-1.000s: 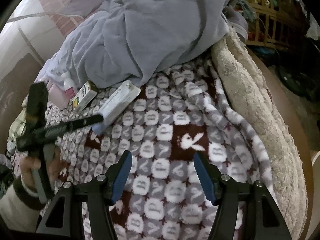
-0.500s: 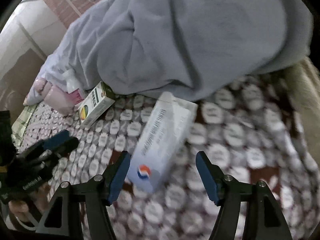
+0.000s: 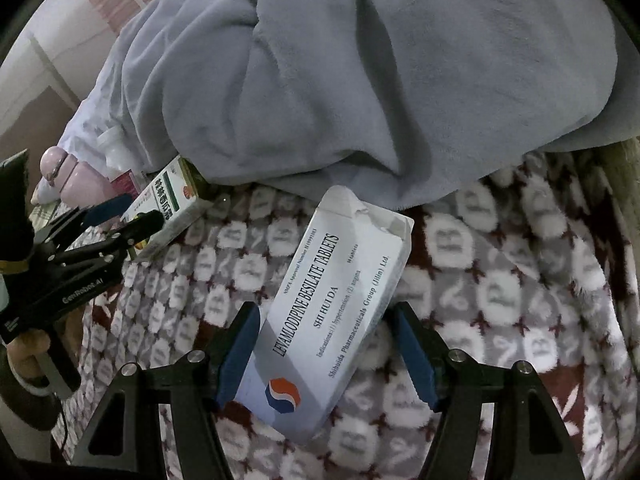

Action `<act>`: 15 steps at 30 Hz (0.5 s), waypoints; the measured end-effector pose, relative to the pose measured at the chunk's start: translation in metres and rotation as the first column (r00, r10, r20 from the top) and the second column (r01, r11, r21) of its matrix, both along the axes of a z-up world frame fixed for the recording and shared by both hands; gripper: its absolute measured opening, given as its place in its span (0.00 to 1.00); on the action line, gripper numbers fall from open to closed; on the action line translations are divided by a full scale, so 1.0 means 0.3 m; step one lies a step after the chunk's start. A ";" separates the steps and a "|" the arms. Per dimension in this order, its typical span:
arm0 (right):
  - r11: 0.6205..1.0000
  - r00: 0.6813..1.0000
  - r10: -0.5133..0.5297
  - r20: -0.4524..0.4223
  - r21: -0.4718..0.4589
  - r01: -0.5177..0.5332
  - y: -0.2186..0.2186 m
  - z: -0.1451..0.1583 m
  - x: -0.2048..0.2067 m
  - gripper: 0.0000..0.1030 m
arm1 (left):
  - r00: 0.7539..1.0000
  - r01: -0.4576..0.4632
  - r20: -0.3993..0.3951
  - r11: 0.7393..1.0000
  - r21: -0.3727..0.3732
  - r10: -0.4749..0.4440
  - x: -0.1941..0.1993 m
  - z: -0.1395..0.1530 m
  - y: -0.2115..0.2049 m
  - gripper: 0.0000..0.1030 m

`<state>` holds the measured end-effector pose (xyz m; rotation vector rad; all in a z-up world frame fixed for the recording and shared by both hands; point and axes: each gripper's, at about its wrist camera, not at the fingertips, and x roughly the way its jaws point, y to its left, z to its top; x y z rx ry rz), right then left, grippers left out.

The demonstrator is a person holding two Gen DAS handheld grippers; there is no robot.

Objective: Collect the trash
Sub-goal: 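Grasp the rainbow-ball medicine box with the left gripper while the right grasps the white tablet box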

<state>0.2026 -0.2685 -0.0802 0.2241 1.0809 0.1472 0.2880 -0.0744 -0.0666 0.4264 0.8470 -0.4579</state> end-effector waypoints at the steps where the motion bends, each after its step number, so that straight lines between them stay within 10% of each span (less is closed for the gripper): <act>1: 1.000 1.000 0.004 -0.002 -0.004 -0.004 0.002 0.000 0.001 0.65 | 1.000 0.016 0.007 0.999 0.030 -0.016 -0.003 -0.008 -0.010 0.65; 5: 1.000 1.000 0.008 -0.004 -0.008 -0.008 0.006 0.003 -0.003 0.67 | 0.999 0.035 0.007 0.992 0.120 -0.036 0.012 -0.046 -0.034 0.65; 15: 0.999 0.999 0.021 0.033 -0.029 -0.020 0.020 -0.001 -0.012 0.55 | 0.987 -0.146 -0.067 0.989 -0.023 0.145 0.042 -0.011 0.091 0.61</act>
